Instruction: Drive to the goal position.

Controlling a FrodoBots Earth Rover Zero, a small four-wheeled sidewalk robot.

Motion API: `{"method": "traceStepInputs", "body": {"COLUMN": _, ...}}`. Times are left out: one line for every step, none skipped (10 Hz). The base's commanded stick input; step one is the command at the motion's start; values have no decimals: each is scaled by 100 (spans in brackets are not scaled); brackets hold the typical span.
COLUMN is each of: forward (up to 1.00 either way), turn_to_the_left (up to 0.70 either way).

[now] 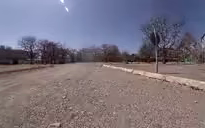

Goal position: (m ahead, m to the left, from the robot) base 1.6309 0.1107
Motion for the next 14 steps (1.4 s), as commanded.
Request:
{"method": "traceStepInputs", "body": {"forward": 100, "turn_to_the_left": 0}}
{"method": "traceStepInputs", "body": {"forward": 100, "turn_to_the_left": 0}}
{"method": "traceStepInputs", "body": {"forward": 100, "turn_to_the_left": 0}}
{"method": "traceStepInputs", "body": {"forward": 100, "turn_to_the_left": 0}}
{"method": "traceStepInputs", "body": {"forward": 100, "turn_to_the_left": 0}}
{"method": "traceStepInputs", "body": {"forward": 100, "turn_to_the_left": 0}}
{"method": "traceStepInputs", "body": {"forward": 100, "turn_to_the_left": 0}}
{"method": "traceStepInputs", "body": {"forward": 100, "turn_to_the_left": 0}}
{"method": "traceStepInputs", "body": {"forward": 100, "turn_to_the_left": 0}}
{"method": "traceStepInputs", "body": {"forward": 100, "turn_to_the_left": 0}}
{"method": "traceStepInputs", "body": {"forward": 100, "turn_to_the_left": 0}}
{"method": "traceStepInputs", "body": {"forward": 100, "turn_to_the_left": 0}}
{"method": "traceStepInputs", "body": {"forward": 100, "turn_to_the_left": 0}}
{"method": "traceStepInputs", "body": {"forward": 100, "turn_to_the_left": 0}}
